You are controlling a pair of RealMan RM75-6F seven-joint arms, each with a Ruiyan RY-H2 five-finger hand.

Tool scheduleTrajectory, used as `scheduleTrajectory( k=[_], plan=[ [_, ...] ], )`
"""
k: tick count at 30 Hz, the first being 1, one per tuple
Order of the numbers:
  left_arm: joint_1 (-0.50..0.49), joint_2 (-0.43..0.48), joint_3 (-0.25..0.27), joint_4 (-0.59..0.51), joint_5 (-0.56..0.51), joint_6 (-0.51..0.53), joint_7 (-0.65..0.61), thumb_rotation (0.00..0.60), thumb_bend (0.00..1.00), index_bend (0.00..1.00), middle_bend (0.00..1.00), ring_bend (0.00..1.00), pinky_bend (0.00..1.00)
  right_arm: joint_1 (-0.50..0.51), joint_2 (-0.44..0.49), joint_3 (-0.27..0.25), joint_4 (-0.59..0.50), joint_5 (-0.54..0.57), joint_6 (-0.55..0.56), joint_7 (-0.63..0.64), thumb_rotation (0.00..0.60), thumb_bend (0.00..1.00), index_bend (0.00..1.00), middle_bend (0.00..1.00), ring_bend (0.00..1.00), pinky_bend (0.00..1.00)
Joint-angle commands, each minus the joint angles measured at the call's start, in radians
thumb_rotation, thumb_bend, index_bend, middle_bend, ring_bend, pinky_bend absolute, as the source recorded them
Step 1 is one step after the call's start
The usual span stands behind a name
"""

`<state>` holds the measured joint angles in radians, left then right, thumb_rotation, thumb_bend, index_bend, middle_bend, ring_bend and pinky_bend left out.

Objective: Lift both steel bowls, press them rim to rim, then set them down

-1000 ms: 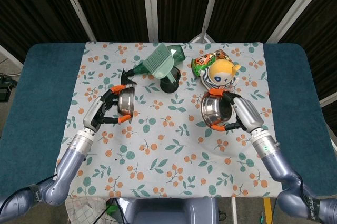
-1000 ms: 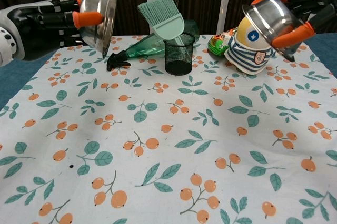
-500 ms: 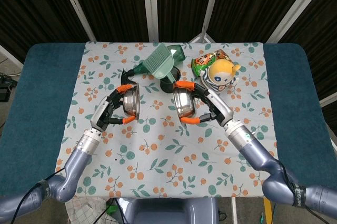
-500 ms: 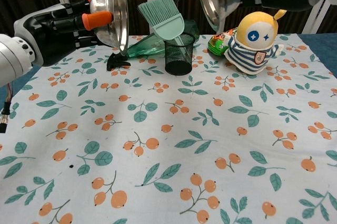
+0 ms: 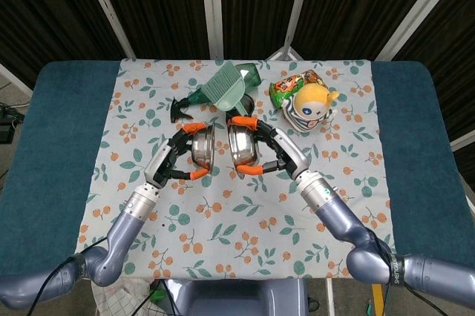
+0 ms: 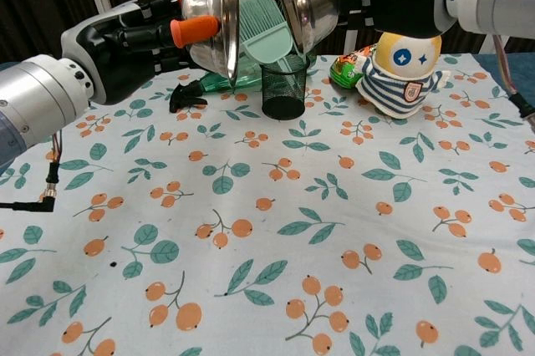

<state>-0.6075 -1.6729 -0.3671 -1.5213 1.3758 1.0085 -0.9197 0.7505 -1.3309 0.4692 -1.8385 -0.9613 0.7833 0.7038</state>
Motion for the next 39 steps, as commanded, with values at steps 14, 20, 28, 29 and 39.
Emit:
scheduleTrajectory(
  k=[14, 20, 28, 29, 39],
  plan=[
    [-0.01, -0.016, 0.028, -0.037, 0.012, 0.051, 0.035, 0.6, 0.07, 0.42, 0.24, 0.18, 0.39, 0.042, -0.095, -0.02, -0.031, 0.156, 0.096, -0.153, 0.6, 0.07, 0.36, 0.26, 0.35, 0.19],
    [-0.016, -0.024, 0.034, -0.036, 0.01, 0.058, 0.04, 0.6, 0.07, 0.42, 0.24, 0.18, 0.39, 0.05, -0.107, -0.023, -0.048, 0.181, 0.103, -0.193, 0.6, 0.07, 0.36, 0.26, 0.35, 0.2],
    [-0.021, -0.031, 0.047, -0.021, 0.011, 0.066, 0.052, 0.6, 0.07, 0.42, 0.24, 0.18, 0.39, 0.048, -0.107, -0.015, -0.069, 0.194, 0.084, -0.199, 0.6, 0.07, 0.36, 0.26, 0.35, 0.2],
    [-0.021, -0.029, 0.049, -0.018, 0.013, 0.07, 0.053, 0.6, 0.07, 0.42, 0.24, 0.18, 0.39, 0.046, -0.103, -0.013, -0.07, 0.194, 0.081, -0.199, 0.6, 0.07, 0.36, 0.26, 0.35, 0.2],
    [-0.009, 0.003, 0.065, -0.021, 0.029, 0.096, 0.053, 0.6, 0.07, 0.42, 0.24, 0.18, 0.39, 0.019, -0.071, 0.014, -0.055, 0.201, 0.065, -0.176, 0.6, 0.07, 0.36, 0.26, 0.35, 0.2]
  ],
)
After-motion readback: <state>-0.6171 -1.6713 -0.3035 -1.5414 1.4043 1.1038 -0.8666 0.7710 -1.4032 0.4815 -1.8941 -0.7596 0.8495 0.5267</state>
